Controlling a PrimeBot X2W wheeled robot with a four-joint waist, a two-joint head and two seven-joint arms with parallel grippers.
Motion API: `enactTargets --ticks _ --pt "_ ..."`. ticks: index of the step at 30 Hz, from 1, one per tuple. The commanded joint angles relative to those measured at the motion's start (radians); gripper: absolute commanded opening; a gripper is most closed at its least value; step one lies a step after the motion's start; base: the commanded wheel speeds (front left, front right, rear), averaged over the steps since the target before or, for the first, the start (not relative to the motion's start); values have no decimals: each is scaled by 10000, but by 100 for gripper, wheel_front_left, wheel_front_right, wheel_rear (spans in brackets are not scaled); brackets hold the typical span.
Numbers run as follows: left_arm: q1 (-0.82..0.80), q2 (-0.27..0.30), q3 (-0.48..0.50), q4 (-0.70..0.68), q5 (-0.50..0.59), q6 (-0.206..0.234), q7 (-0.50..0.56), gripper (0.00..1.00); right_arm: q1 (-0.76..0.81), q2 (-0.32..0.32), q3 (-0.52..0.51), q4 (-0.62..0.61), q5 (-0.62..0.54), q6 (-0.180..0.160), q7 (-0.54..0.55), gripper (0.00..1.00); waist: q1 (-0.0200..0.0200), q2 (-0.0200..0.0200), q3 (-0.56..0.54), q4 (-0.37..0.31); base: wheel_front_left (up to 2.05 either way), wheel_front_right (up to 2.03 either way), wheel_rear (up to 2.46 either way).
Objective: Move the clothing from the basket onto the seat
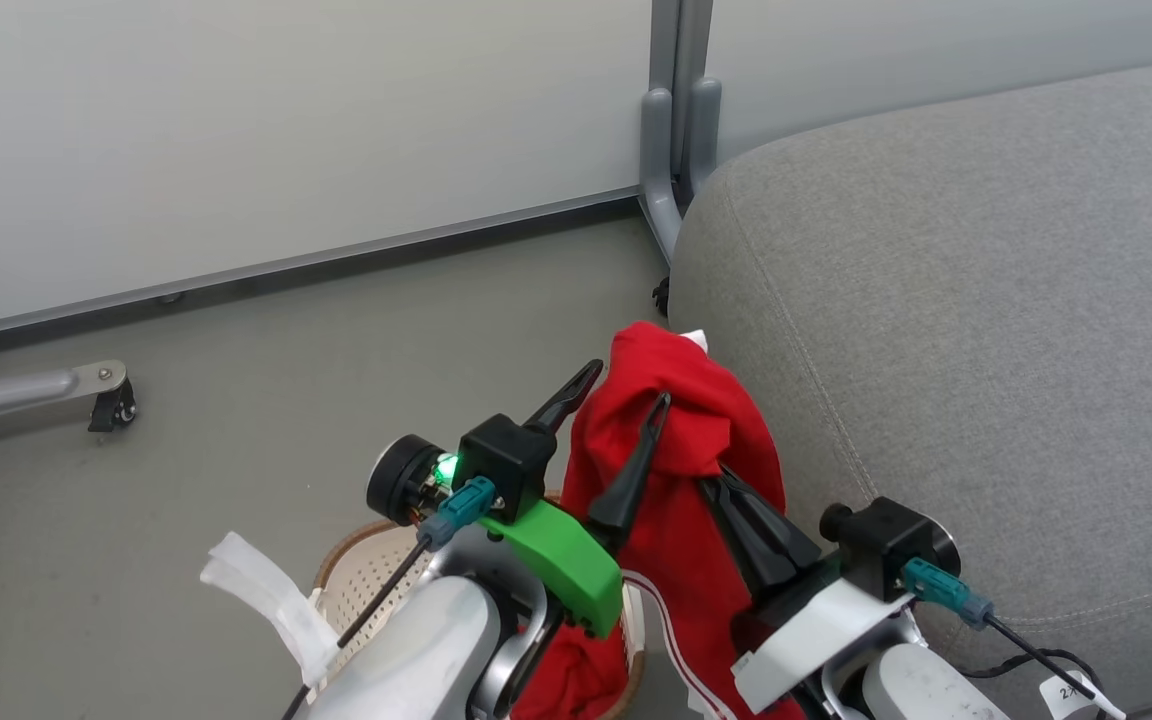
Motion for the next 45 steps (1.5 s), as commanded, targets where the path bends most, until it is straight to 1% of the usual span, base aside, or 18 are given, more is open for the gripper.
enactTargets --ticks 1,6,10,21,25,29,35,40,45 --pt "-12 135 -25 6 -94 28 92 100 83 17 -40 -72 -8 -3 -30 0 0 0 14 11 0 0 0" --pt "5 266 -76 -54 -114 -8 230 100 134 4 -91 -81 -5 -3 -30 0 0 0 42 54 0 0 0" --pt "14 312 -60 -86 -138 66 249 100 141 -5 -117 -47 -2 -3 -30 0 0 0 50 83 0 0 0" --pt "51 359 -106 -49 -172 142 102 100 100 -57 -174 -106 -6 -3 -30 0 0 0 91 62 0 0 0" --pt "117 446 -67 13 -45 249 -96 100 154 -98 -342 -229 -63 -3 -30 0 0 0 135 -44 0 0 0" --pt "280 655 66 65 -27 397 -371 100 166 -162 -571 -518 -137 -3 -30 0 0 0 201 -311 0 0 0" --pt "641 1051 440 -67 34 728 -990 100 211 -262 -1038 -1081 -258 -3 -32 0 0 0 363 -910 0 0 0" --pt "1274 1423 934 -432 -40 987 -1476 100 385 -343 -1486 -1695 -397 -3 -32 0 0 0 580 -1590 0 0 0" --pt "1837 1719 1382 -845 174 1228 -1632 100 658 -445 -1946 -2374 -542 -3 -30 0 0 0 836 -2192 0 0 0"
